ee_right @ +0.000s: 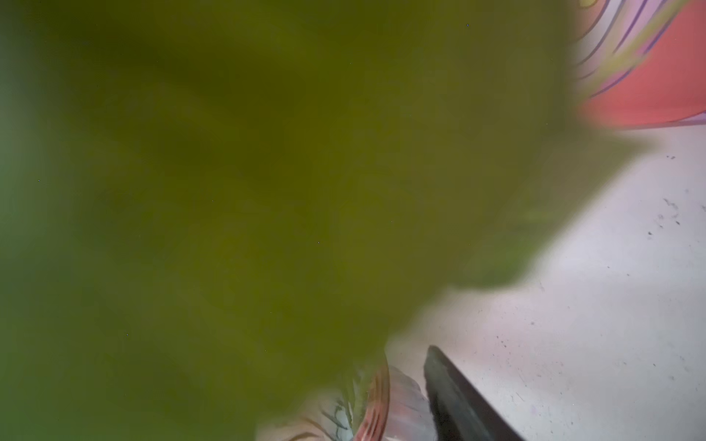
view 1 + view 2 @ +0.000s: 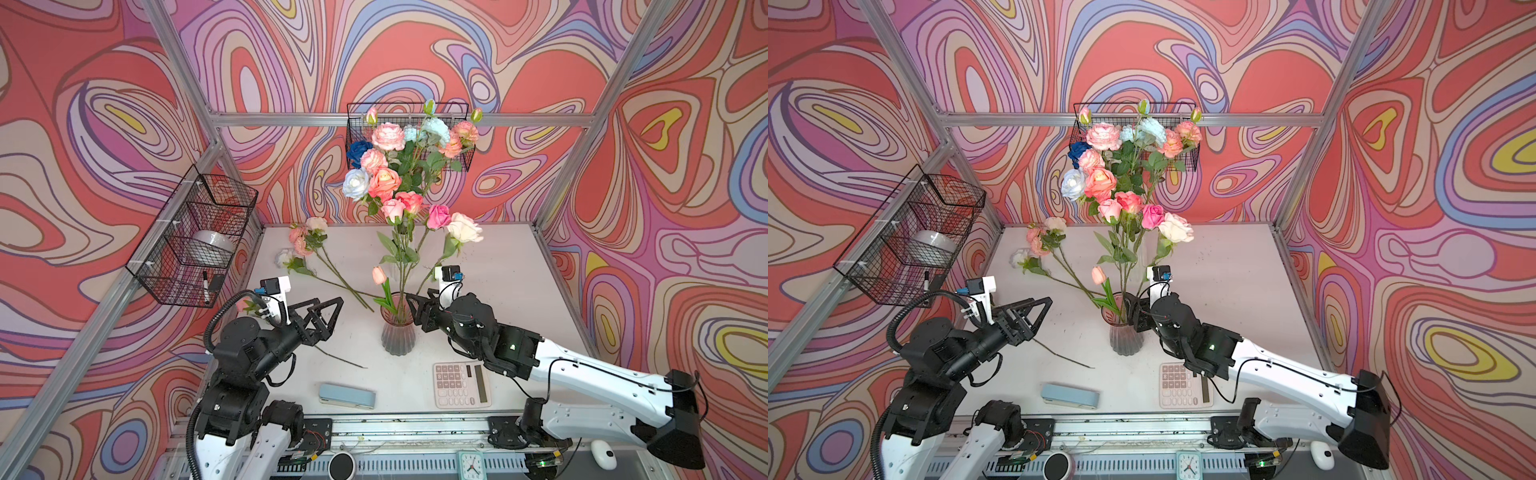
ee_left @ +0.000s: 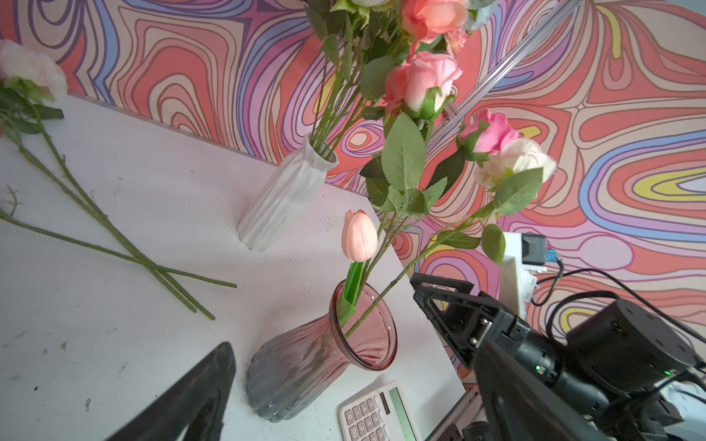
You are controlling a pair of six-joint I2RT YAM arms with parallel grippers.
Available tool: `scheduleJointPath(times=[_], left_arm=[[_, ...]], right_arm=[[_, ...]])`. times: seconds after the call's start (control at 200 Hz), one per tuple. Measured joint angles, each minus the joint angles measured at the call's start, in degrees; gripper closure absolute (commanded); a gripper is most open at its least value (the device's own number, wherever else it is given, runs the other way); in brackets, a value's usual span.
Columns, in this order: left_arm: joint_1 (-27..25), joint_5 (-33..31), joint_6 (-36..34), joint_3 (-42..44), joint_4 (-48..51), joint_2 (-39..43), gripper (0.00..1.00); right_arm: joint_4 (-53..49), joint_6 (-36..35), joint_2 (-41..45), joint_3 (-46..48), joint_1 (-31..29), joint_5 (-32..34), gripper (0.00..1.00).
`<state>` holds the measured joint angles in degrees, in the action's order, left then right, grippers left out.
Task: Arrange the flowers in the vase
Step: 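Lower the white rose stem into the pink glass vase with the right gripper, then open and withdraw the right gripper while the left reaches the loose stems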
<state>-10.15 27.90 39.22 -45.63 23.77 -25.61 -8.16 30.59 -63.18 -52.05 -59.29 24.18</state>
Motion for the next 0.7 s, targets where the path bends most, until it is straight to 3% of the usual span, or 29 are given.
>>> scheduleJointPath(times=[0.466, 0.601, 0.701], left_arm=[[0.00, -10.05, 4.55, 5.97, 0.96, -11.87, 0.03], [0.13, -15.19, 6.14, 5.99, 0.33, -18.43, 0.16], [0.98, -18.38, 7.78, 6.45, -1.84, -24.28, 0.31]], right_arm=[[-2.97, -0.28, 13.53, 9.25, -0.02, -7.76, 0.23], [-2.51, -1.53, 17.20, 11.13, -0.02, -10.19, 0.27], [-2.10, -2.08, 18.69, 12.07, -0.02, -11.28, 0.31]])
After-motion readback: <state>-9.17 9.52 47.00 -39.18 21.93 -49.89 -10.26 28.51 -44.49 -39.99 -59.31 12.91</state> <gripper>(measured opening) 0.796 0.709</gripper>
